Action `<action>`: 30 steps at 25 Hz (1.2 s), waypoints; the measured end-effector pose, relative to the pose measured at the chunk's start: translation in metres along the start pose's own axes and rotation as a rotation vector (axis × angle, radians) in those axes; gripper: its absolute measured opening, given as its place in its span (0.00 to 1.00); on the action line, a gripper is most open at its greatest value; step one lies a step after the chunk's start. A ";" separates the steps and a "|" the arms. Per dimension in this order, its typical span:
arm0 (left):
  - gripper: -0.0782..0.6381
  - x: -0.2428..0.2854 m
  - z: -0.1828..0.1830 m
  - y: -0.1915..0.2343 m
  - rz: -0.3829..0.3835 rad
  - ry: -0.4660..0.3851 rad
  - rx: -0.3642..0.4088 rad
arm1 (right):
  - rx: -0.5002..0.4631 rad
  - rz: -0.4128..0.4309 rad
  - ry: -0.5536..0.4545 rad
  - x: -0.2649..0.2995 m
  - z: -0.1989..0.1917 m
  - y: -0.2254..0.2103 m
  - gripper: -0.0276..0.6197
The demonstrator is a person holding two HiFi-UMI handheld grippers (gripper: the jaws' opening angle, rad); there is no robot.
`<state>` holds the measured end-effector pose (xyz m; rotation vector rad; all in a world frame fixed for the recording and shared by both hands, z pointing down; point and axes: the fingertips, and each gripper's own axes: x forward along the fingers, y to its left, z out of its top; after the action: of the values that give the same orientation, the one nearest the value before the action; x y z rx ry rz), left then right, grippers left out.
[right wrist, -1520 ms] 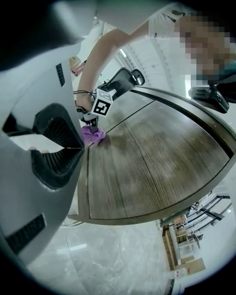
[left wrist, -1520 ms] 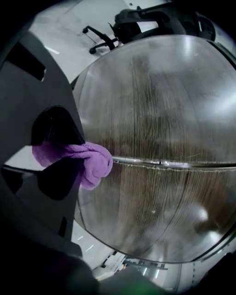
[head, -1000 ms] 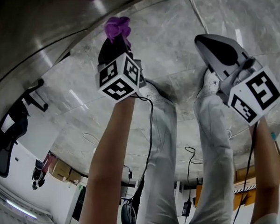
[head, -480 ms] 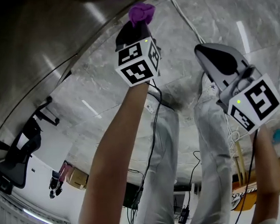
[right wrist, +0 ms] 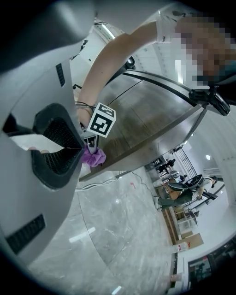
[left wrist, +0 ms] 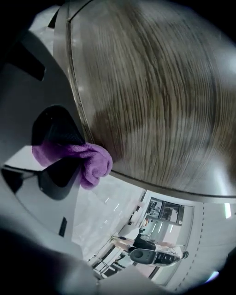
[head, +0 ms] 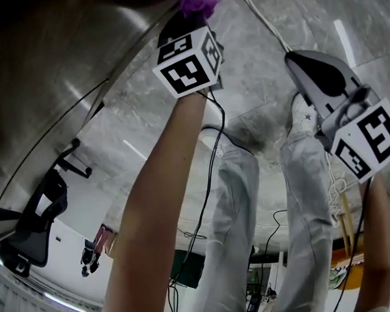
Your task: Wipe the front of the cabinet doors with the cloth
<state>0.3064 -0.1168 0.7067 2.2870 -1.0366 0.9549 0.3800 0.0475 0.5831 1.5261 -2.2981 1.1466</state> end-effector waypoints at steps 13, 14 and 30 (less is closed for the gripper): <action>0.22 -0.060 -0.053 0.131 0.157 0.016 -0.095 | -0.077 0.069 0.073 0.050 -0.013 0.054 0.09; 0.22 -0.066 -0.056 0.143 0.173 0.017 -0.115 | -0.082 0.075 0.077 0.055 -0.013 0.061 0.09; 0.21 -0.143 -0.116 0.270 0.285 0.043 -0.196 | -0.142 0.111 0.104 0.098 -0.015 0.139 0.09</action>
<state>-0.0195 -0.1423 0.7070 1.9868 -1.3987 0.9582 0.2128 0.0123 0.5725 1.2740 -2.3644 1.0366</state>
